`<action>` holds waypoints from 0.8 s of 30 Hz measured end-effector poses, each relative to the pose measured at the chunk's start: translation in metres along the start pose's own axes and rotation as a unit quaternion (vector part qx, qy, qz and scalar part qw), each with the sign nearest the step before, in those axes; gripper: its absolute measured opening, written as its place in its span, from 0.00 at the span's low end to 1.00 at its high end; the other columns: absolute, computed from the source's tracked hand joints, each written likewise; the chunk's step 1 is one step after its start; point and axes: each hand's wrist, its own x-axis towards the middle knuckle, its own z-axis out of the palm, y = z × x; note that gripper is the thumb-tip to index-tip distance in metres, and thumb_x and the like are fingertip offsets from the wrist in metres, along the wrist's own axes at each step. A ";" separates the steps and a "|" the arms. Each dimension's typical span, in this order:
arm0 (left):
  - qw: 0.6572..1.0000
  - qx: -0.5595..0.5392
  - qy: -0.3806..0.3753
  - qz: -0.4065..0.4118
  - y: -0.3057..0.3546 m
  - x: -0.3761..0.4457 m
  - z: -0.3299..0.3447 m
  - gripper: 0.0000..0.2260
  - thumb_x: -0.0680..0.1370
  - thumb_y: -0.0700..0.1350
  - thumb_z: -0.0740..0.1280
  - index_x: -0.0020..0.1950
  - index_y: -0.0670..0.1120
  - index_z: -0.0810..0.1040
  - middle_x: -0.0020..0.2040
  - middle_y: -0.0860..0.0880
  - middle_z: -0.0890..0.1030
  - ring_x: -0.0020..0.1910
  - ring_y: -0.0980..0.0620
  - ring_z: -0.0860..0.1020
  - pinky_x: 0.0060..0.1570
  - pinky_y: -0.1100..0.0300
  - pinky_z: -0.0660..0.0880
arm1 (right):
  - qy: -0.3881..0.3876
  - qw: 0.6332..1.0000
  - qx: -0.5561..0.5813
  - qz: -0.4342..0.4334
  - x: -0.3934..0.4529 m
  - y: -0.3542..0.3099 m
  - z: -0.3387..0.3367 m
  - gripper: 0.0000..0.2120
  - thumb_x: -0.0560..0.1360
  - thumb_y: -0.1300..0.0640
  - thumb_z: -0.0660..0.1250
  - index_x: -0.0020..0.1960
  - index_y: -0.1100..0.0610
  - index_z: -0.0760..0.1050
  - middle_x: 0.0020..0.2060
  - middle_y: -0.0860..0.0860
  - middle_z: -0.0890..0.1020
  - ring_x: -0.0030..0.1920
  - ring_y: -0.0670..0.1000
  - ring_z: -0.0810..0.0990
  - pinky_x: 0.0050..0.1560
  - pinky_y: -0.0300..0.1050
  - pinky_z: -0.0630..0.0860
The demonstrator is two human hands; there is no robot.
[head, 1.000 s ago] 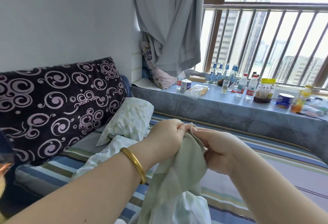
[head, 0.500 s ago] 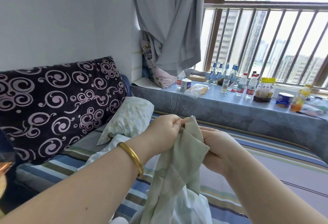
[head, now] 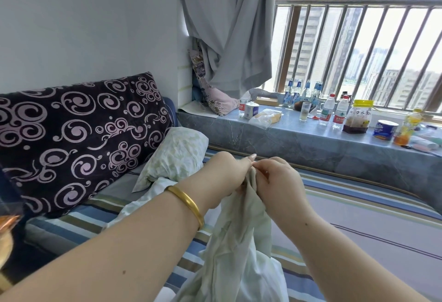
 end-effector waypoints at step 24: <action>0.991 -0.116 0.060 0.019 -0.013 0.003 0.001 0.13 0.76 0.53 0.72 0.51 0.46 0.73 0.50 0.39 0.84 0.41 0.46 0.79 0.41 0.55 0.70 | -0.007 0.997 0.074 0.013 -0.002 0.015 -0.005 0.06 0.74 0.59 0.73 0.46 0.48 0.83 0.39 0.41 0.78 0.36 0.39 0.75 0.39 0.29 0.69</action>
